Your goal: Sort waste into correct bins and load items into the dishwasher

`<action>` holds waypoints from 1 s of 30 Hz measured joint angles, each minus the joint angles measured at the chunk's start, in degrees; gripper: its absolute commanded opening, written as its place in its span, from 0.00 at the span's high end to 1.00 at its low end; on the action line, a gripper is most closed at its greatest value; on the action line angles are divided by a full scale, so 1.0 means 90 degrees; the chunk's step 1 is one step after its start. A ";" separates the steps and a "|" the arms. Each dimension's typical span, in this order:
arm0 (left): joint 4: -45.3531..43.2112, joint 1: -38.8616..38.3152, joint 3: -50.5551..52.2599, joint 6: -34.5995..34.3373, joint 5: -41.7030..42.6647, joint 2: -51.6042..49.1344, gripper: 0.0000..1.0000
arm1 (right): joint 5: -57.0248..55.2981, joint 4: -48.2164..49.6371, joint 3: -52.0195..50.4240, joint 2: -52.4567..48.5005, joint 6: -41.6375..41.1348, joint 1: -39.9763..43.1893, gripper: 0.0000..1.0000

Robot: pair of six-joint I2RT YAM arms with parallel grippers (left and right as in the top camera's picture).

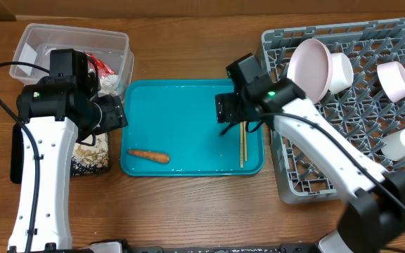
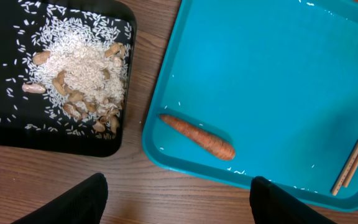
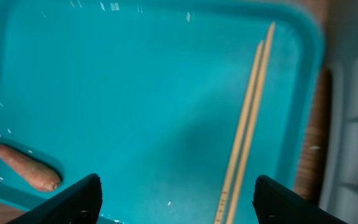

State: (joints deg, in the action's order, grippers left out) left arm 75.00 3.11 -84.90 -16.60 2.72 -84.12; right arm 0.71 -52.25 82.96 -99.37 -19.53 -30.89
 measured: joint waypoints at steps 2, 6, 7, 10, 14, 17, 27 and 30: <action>0.0000 0.0000 0.0000 0.0002 0.0000 0.0000 0.25 | 0.0187 0.0002 -0.0002 -0.0342 -0.0112 0.0000 0.25; 0.0002 0.0000 0.0000 0.0002 0.0000 0.0000 0.25 | 0.0457 -0.0017 -0.0015 -0.0945 -0.0214 0.0000 0.28; 0.0000 0.0000 0.0000 0.0000 0.0000 0.0000 0.25 | 0.0498 -0.0029 -0.0015 -0.1059 -0.0233 0.0000 0.29; 0.0000 0.0000 0.0000 0.0000 0.0000 0.0000 0.25 | 0.0595 -0.0068 -0.0017 -0.1418 -0.0301 0.0000 0.31; 0.0000 0.0000 0.0000 0.0000 0.0000 0.0000 0.25 | 0.0631 -0.0143 -0.0017 -0.1739 -0.0323 0.0000 0.31; 0.0002 0.0000 0.0000 0.0002 0.0000 0.0000 0.25 | 0.0653 -0.0153 -0.0017 -0.1860 -0.0325 0.0000 0.32; 0.0000 0.0000 0.0000 0.0000 0.0000 0.0000 0.25 | 0.0321 -0.0345 -0.0017 -0.1882 -0.0544 0.0000 0.32; 0.0002 0.0000 0.0000 0.0000 0.0000 0.0000 0.25 | 0.0272 -0.0362 -0.0019 -0.1882 -0.0573 -0.0002 0.32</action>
State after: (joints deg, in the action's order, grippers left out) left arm 75.02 3.11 -84.90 -16.60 2.72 -84.12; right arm 3.16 -55.51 82.78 -116.31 -24.69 -30.92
